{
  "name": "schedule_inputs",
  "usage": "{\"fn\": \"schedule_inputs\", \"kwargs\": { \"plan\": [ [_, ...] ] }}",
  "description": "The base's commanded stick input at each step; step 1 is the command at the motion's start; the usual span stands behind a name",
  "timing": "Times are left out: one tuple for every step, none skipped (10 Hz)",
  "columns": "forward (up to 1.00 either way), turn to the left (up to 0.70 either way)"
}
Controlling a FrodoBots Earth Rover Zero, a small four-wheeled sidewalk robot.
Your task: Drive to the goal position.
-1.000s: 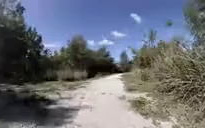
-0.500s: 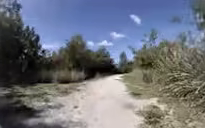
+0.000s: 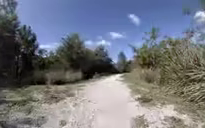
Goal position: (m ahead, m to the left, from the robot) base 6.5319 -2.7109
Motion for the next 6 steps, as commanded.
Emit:
{"fn": "schedule_inputs", "kwargs": {
  "plan": [
    [0.85, 0.00],
    [0.85, 0.00],
    [0.85, 0.00],
    [0.85, 0.00],
    [0.85, 0.00],
    [0.85, 0.00]
  ]
}}
